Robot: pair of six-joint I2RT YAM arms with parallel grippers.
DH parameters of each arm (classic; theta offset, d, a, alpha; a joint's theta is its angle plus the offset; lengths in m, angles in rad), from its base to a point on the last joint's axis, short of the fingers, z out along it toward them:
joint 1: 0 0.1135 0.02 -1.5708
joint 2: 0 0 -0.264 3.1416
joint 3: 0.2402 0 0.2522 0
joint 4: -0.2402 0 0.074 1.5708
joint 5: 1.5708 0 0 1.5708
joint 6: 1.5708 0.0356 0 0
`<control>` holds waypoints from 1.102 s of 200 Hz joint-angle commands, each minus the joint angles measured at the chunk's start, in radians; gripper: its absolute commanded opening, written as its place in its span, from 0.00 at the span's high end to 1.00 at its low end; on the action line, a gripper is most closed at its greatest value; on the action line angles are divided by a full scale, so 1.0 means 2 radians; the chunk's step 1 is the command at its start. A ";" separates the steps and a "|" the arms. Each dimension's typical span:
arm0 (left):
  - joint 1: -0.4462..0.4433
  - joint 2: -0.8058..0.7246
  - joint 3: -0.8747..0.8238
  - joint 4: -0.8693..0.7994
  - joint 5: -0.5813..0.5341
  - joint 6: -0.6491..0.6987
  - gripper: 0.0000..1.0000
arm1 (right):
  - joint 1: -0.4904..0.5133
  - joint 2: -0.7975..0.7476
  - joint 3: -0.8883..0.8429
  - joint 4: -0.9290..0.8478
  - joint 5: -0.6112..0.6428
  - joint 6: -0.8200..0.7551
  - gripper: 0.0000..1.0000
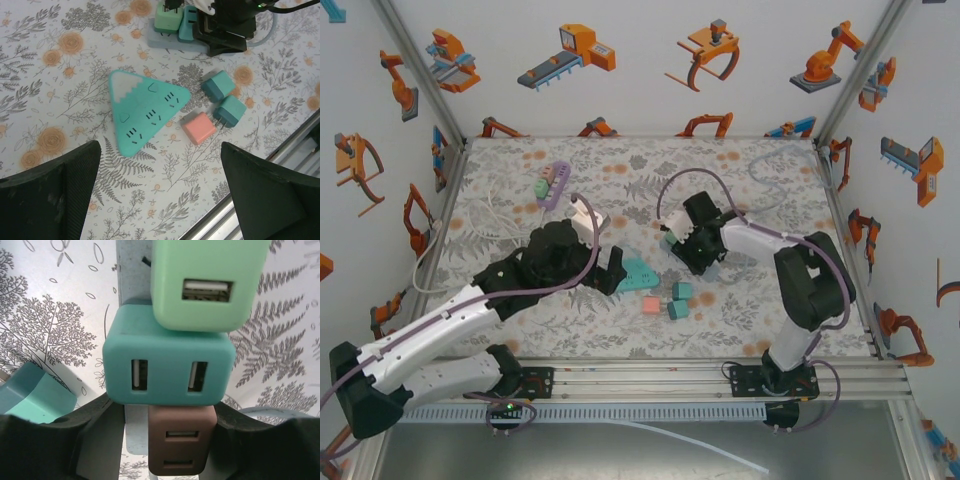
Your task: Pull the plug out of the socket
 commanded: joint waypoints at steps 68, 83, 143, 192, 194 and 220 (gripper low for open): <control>0.148 0.024 0.008 -0.006 0.099 -0.035 0.03 | 0.017 0.110 0.166 0.019 -0.083 -0.181 0.64; 0.185 0.040 0.020 -0.016 0.122 -0.024 0.03 | 0.026 0.137 0.200 0.019 -0.081 -0.196 0.64; 0.306 0.127 0.073 -0.022 0.225 0.032 0.03 | 0.062 0.218 0.310 -0.015 -0.125 -0.223 0.64; 0.335 0.135 0.057 -0.013 0.239 0.073 0.03 | 0.086 0.185 0.249 -0.008 -0.146 -0.246 0.63; 0.335 0.135 0.056 -0.012 0.239 0.073 0.03 | 0.087 0.184 0.248 -0.008 -0.146 -0.246 0.63; 0.343 0.137 0.052 -0.007 0.246 0.074 0.03 | 0.097 0.174 0.241 -0.012 -0.180 -0.254 0.63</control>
